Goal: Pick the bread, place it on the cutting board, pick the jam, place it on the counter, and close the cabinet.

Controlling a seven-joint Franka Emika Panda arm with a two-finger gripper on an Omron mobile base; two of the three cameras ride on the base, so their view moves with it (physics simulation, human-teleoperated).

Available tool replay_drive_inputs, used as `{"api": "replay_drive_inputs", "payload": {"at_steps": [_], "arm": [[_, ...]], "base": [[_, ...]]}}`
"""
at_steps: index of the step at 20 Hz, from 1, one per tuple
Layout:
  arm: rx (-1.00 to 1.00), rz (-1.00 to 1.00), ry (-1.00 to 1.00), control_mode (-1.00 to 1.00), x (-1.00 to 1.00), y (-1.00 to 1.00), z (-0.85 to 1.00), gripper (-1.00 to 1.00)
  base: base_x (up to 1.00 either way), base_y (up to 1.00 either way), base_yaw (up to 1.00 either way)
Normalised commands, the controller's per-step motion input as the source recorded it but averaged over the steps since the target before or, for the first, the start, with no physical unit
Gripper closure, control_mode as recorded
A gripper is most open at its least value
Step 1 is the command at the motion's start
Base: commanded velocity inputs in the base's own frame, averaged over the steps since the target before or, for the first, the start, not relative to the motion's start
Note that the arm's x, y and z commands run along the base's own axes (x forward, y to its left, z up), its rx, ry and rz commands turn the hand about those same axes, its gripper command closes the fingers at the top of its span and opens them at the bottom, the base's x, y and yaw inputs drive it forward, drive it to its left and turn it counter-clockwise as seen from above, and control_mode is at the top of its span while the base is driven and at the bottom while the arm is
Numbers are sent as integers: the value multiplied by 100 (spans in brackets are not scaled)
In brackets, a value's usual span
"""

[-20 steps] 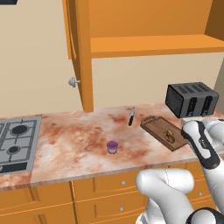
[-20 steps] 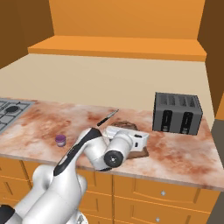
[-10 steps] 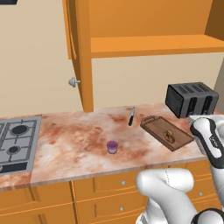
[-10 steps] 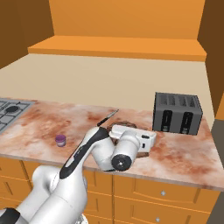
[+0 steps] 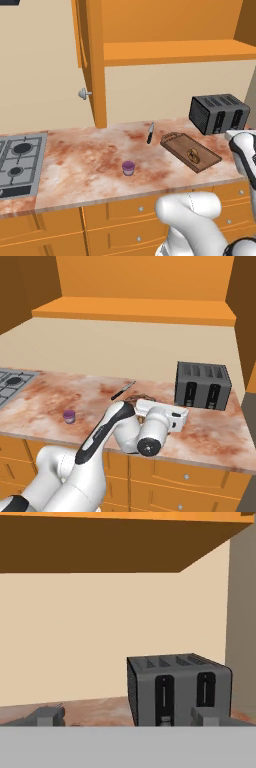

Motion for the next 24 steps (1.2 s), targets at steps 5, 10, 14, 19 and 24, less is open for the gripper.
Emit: {"api": "replay_drive_inputs", "payload": {"at_steps": [5,10,14,19,24], "arm": [[0,0,-3,-100,-6,-36,10,-100],[0,0,-3,-100,-5,-33,8,-100],[0,0,-4,-100,-6,-32,8,-100],[0,0,-4,-100,-2,-31,9,-100],[0,0,-3,-100,-3,-23,8,-100]], "base": [[0,0,0],[0,0,0],[0,0,0],[0,0,0],[0,0,0]]}}
